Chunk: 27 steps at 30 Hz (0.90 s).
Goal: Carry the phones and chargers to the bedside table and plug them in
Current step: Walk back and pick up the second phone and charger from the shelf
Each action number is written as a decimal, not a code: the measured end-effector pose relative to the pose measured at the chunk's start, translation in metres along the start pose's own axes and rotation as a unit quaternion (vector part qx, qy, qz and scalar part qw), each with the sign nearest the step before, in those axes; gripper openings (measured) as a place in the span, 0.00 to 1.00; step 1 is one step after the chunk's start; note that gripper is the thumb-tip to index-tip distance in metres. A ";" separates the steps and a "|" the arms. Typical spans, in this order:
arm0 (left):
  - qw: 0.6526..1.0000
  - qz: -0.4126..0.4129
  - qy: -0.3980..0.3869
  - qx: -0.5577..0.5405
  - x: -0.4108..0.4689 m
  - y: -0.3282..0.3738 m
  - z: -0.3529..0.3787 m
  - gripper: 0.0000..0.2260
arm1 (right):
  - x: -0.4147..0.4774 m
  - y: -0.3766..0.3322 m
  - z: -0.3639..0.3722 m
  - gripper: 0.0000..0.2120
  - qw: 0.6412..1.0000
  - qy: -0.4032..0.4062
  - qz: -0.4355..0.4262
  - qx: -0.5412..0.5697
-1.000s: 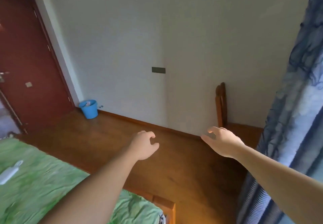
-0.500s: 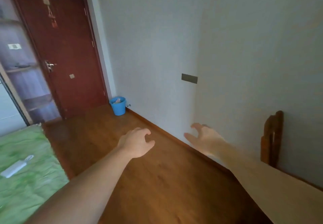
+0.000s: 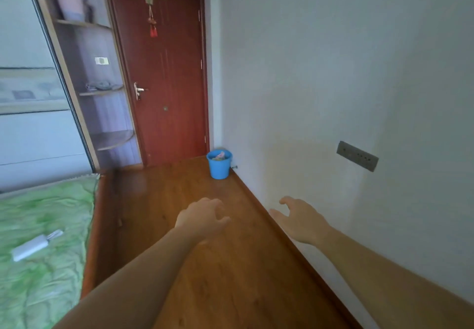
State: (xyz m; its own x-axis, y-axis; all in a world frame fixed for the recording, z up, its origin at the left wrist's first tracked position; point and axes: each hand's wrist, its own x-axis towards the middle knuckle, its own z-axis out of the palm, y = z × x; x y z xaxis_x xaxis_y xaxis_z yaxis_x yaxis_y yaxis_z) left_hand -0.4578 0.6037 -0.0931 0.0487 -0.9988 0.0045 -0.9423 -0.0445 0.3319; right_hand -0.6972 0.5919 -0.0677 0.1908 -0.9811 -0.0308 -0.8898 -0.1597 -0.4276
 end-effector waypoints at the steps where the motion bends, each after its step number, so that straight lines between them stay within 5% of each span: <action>1: 1.000 -0.008 0.005 0.001 0.019 0.002 -0.004 0.18 | 0.025 -0.001 -0.004 0.30 1.000 0.000 -0.013 -0.003; 6: 0.997 -0.063 0.034 0.018 0.121 0.010 -0.010 0.22 | 0.152 -0.001 -0.021 0.29 0.991 0.026 -0.106 -0.072; 17: 0.977 -0.192 0.090 0.024 0.318 0.013 -0.050 0.24 | 0.424 -0.021 -0.061 0.29 0.967 -0.027 -0.255 0.003; 27: 0.954 -0.280 0.109 0.014 0.454 -0.097 -0.061 0.24 | 0.601 -0.100 0.000 0.29 0.936 -0.084 -0.343 -0.006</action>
State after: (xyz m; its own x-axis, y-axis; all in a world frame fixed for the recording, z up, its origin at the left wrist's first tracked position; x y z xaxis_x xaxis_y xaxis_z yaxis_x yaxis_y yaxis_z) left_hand -0.3245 0.1560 -0.0657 0.6115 -0.7906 0.0308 -0.7568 -0.5731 0.3142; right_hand -0.4936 0.0178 -0.0432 0.7801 -0.6165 0.1061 -0.5380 -0.7477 -0.3892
